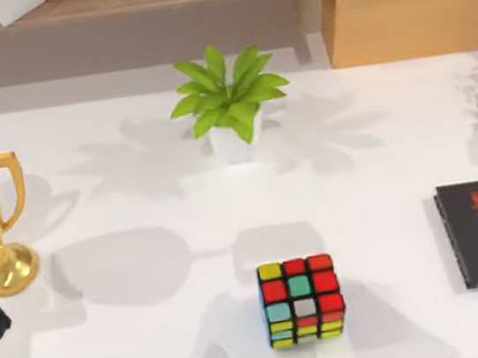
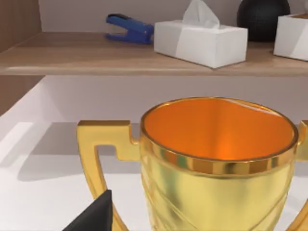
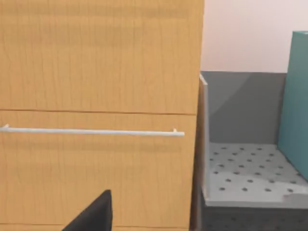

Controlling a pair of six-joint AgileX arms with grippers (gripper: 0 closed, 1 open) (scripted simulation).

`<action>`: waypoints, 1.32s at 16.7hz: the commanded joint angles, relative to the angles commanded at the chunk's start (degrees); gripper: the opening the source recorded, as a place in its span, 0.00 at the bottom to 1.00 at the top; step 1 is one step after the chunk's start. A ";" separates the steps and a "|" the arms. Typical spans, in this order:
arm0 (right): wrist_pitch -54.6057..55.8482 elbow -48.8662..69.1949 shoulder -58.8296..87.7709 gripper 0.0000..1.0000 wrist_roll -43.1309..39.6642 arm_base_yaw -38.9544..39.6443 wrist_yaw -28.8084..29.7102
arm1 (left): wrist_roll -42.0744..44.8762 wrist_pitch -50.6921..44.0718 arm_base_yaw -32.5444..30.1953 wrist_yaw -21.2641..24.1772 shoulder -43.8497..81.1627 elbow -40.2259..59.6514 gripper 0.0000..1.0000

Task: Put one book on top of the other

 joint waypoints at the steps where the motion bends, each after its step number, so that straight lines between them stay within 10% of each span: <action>1: 1.76 4.34 6.62 1.00 -0.02 -1.41 -1.32 | 0.00 0.00 0.00 0.00 0.00 0.00 1.00; 12: 18.60 45.45 69.34 1.00 -0.20 -14.76 -13.91 | 0.00 0.00 0.00 0.00 0.00 0.00 1.00; 22: 21.07 51.57 77.34 1.00 -0.25 -16.51 -15.68 | 0.00 0.00 0.00 0.00 0.00 0.00 1.00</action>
